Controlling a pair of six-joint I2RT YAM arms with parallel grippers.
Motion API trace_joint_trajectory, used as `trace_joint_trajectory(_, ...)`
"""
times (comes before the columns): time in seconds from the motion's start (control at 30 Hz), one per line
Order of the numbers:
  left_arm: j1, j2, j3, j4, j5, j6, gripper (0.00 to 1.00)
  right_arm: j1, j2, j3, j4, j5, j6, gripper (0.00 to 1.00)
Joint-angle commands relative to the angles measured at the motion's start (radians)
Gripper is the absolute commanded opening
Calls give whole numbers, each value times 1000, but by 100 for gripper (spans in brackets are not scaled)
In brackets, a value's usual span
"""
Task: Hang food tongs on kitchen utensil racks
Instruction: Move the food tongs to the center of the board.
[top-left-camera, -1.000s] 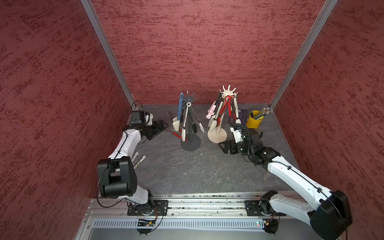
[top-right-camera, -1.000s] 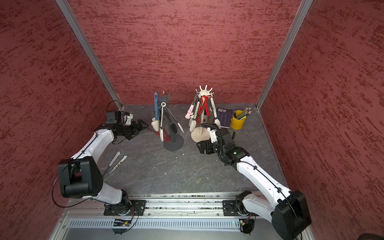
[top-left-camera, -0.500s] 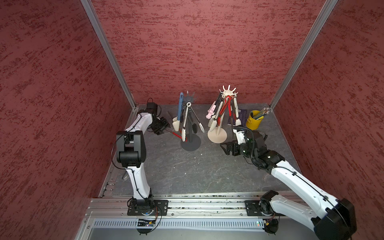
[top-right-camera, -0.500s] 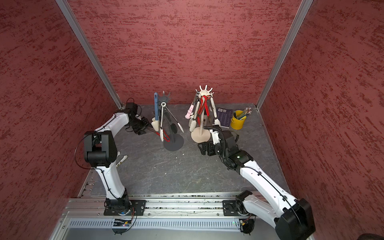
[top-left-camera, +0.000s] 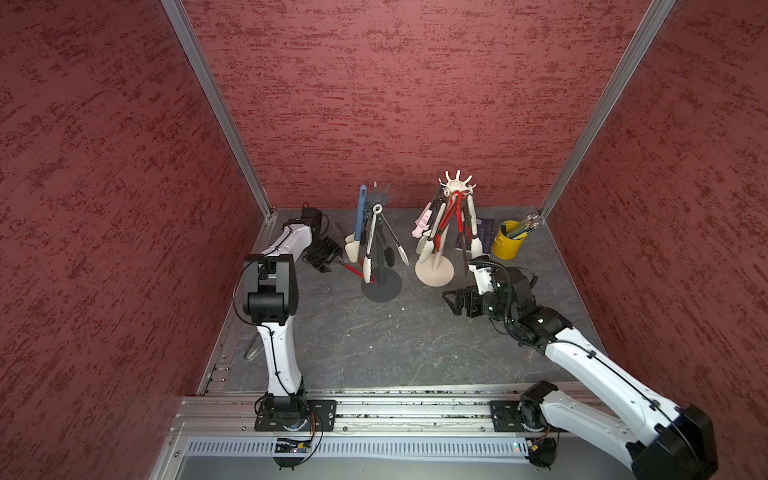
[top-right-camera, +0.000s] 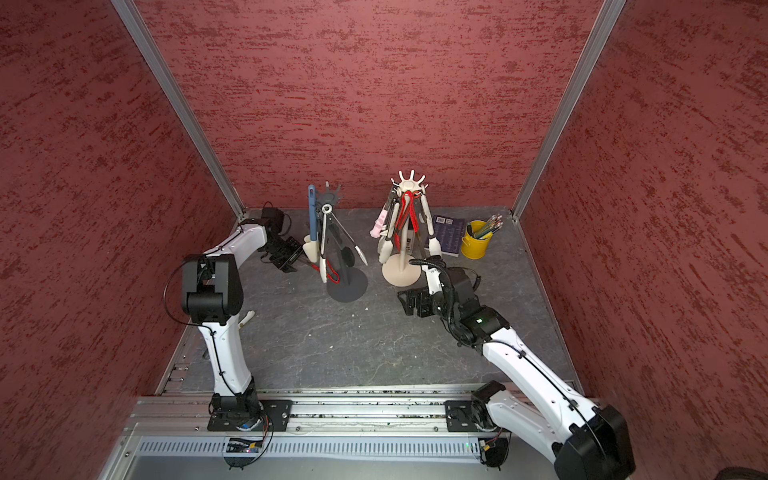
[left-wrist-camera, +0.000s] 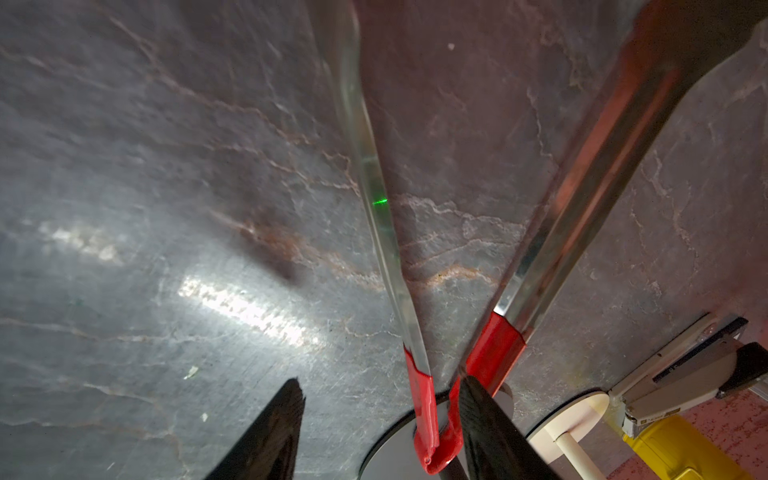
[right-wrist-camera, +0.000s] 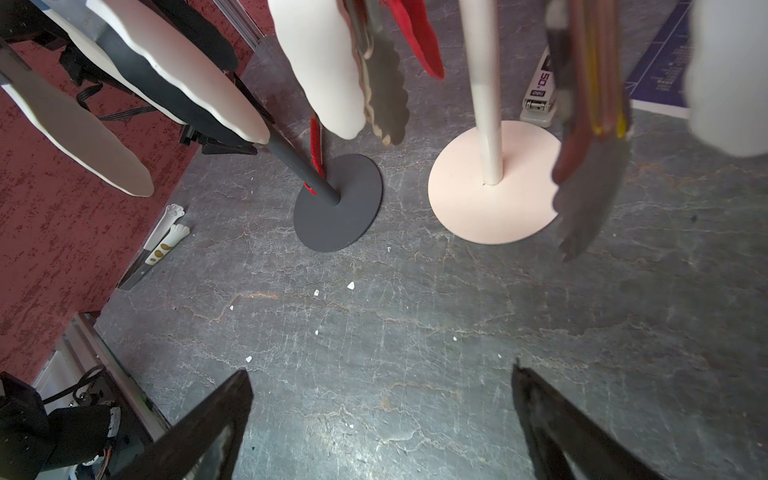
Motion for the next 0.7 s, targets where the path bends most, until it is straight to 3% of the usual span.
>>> trace_joint_trajectory(0.0, -2, 55, 33, 7, -2, -54, 60, -7, -20, -12, 30, -14, 13, 99)
trace_joint_trajectory(0.2, 2, 113, 94, -4, -8, -85, 43, -6, -37, -36, 67, -39, 46, 99)
trace_joint_trajectory(0.33, 7, 106, 52, 35, 7, -109, 24, -7, -73, -55, 69, -39, 50, 99)
trace_joint_trajectory(0.5, 32, 33, -128, 149, 63, -178, 8, -7, -106, -50, 52, -30, 29, 99)
trace_joint_trajectory(0.67, 74, -140, -377, 267, 100, -265, 3, -8, -110, -29, 36, -26, -2, 99)
